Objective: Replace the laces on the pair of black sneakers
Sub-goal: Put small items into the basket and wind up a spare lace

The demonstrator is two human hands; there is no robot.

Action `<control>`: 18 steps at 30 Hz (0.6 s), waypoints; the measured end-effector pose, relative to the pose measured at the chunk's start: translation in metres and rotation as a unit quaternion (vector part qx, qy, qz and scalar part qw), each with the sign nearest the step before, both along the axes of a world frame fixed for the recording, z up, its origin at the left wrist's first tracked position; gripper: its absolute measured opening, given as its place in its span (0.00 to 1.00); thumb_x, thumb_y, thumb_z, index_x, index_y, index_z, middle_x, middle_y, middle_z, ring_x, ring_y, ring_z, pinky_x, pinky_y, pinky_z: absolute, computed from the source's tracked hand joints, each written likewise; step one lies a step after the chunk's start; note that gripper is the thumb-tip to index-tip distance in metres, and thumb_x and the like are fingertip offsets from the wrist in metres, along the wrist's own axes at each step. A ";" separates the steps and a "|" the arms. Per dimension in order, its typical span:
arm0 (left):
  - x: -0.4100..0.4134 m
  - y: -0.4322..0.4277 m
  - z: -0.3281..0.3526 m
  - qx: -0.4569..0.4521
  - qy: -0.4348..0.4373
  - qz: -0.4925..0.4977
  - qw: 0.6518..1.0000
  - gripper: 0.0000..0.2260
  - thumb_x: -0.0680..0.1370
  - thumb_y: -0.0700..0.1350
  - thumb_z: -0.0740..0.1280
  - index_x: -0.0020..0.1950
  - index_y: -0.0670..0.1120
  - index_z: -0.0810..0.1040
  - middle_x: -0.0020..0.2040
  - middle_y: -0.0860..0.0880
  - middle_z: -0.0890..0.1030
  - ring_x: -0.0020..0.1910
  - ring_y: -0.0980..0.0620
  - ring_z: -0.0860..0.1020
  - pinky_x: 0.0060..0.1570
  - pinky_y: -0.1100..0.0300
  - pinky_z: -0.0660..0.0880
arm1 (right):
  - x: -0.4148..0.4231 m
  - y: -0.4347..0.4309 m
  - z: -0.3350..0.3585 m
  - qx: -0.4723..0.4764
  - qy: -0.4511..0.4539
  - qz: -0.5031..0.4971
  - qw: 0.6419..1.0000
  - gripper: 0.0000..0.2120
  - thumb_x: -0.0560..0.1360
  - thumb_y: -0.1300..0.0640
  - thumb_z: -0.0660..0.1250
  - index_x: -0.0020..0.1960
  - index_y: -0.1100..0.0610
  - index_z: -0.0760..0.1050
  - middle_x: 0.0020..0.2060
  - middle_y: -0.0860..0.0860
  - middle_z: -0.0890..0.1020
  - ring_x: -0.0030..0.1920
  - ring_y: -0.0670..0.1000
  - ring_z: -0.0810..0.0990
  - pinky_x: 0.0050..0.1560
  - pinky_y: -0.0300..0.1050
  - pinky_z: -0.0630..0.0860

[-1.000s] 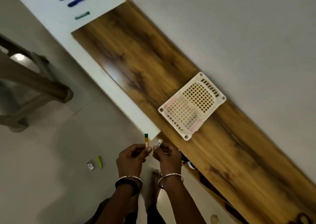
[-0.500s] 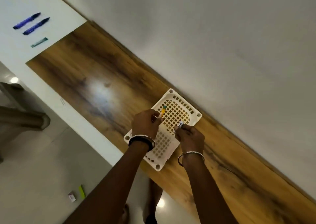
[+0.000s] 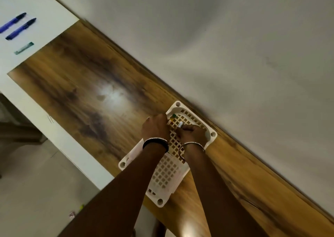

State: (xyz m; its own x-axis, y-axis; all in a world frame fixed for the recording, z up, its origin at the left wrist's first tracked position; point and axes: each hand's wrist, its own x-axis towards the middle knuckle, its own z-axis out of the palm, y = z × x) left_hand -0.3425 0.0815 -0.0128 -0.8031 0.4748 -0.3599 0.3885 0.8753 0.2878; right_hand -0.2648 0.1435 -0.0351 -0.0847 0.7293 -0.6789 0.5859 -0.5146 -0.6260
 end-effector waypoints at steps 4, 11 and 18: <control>0.005 0.000 -0.007 0.010 0.028 -0.015 0.999 0.05 0.80 0.41 0.66 0.54 0.46 0.80 0.48 0.45 0.83 0.48 0.44 0.81 0.42 0.54 0.76 | -0.008 0.000 -0.003 0.030 -0.021 0.021 0.999 0.14 0.64 0.55 0.83 0.34 0.48 0.77 0.36 0.46 0.82 0.43 0.51 0.84 0.51 0.47 0.80; 0.005 -0.012 -0.005 0.086 0.028 -0.016 0.996 0.09 0.79 0.44 0.69 0.59 0.45 0.79 0.52 0.44 0.81 0.50 0.44 0.80 0.45 0.55 0.74 | -0.008 -0.006 -0.008 0.063 -0.008 0.035 0.997 0.10 0.67 0.56 0.82 0.39 0.52 0.81 0.38 0.50 0.86 0.42 0.52 0.86 0.52 0.51 0.82; 0.006 -0.041 0.022 0.159 0.006 0.082 0.984 0.05 0.79 0.44 0.67 0.49 0.45 0.82 0.46 0.48 0.83 0.43 0.50 0.79 0.41 0.61 0.67 | 0.007 -0.025 0.014 0.072 0.018 -0.034 0.997 0.06 0.73 0.67 0.71 0.43 0.57 0.83 0.33 0.51 0.85 0.35 0.50 0.86 0.43 0.48 0.84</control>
